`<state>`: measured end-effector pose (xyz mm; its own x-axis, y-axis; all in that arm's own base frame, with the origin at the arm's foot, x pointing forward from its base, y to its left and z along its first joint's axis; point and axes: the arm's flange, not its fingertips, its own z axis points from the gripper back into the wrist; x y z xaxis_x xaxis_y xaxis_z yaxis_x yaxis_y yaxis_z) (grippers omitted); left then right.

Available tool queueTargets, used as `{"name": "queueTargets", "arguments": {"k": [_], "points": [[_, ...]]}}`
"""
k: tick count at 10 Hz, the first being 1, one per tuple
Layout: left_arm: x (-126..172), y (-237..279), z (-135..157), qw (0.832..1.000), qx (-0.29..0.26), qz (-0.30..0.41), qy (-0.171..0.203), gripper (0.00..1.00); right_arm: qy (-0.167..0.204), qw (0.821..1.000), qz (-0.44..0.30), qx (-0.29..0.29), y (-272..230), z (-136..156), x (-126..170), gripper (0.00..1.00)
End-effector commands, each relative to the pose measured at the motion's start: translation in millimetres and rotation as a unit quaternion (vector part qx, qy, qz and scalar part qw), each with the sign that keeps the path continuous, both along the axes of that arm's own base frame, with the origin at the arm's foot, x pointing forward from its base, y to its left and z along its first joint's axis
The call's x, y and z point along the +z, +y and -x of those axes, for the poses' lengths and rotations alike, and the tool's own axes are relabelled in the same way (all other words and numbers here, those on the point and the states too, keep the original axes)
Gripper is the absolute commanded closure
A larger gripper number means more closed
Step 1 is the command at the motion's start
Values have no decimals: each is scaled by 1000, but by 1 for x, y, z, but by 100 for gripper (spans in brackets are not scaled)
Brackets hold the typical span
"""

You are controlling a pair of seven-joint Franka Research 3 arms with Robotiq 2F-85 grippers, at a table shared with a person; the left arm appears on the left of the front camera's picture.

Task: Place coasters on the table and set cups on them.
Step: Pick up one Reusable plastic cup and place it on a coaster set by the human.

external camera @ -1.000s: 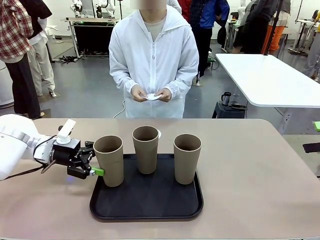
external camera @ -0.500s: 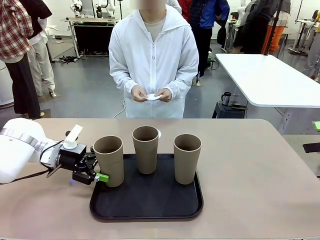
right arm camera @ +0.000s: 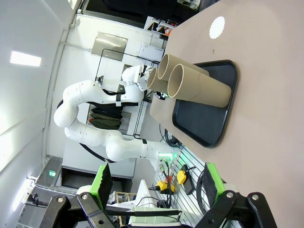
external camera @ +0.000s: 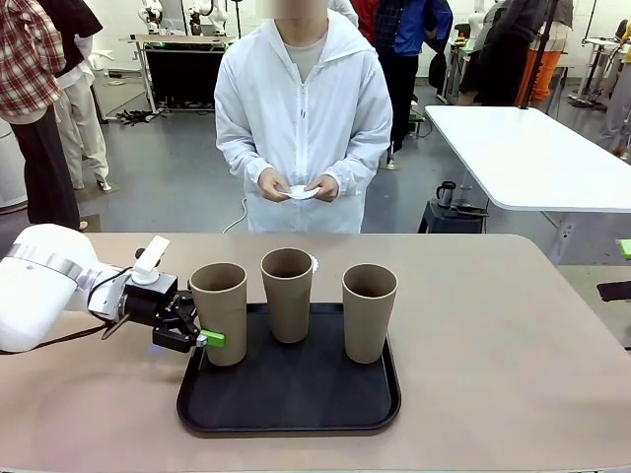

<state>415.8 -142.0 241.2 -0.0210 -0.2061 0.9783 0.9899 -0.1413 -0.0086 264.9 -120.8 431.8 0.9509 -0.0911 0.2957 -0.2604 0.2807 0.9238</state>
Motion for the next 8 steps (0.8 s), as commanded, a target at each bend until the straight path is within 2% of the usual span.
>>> {"name": "queueTargets", "arguments": {"k": [1,3,4,6,7,8], "points": [[-19,0,12,999,2,21,-26,100,-6,1000,-6,2,-2,-1,-1,0],[1,4,16,999,16,20,-27,100,-6,1000,-6,2,-2,-1,-1,0],[27,7,18,999,26,13,-15,100,-6,1000,-6,2,-2,-1,-1,0],[93,10,20,998,51,-11,-38,100,-6,1000,-6,2,-2,-1,-1,0],[122,8,15,997,59,-25,-38,100,-6,1000,-6,2,-2,-1,-1,0],[143,6,8,997,63,-29,-21,100,-6,1000,-6,2,-2,-1,-1,0]]}}
